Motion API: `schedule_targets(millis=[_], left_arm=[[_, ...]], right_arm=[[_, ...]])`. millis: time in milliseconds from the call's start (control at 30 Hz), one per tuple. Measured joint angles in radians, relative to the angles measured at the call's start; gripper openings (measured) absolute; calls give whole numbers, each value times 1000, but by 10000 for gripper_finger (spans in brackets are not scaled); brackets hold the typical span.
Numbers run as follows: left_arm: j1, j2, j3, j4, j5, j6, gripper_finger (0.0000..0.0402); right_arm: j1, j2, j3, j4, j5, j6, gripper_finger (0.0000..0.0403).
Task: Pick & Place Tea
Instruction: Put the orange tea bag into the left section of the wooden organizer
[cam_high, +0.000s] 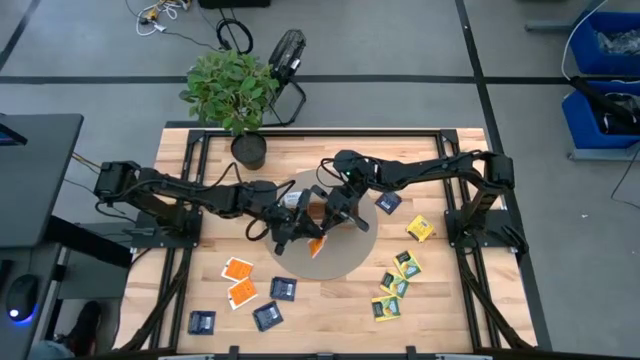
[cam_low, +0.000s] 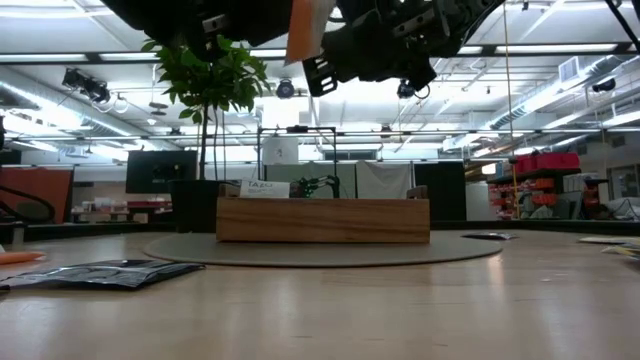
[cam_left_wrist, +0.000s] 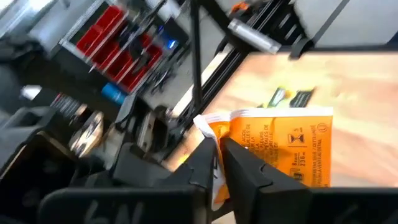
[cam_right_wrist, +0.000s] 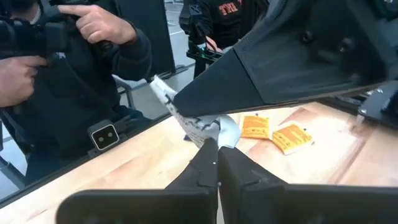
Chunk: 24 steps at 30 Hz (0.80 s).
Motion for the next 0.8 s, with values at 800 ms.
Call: schedule_targets(millis=[800], left_arm=[[-242, -146, 0, -261, -847, -40, 129]], right_arm=[[-92, 1, 102, -165, 457, 322, 0]])
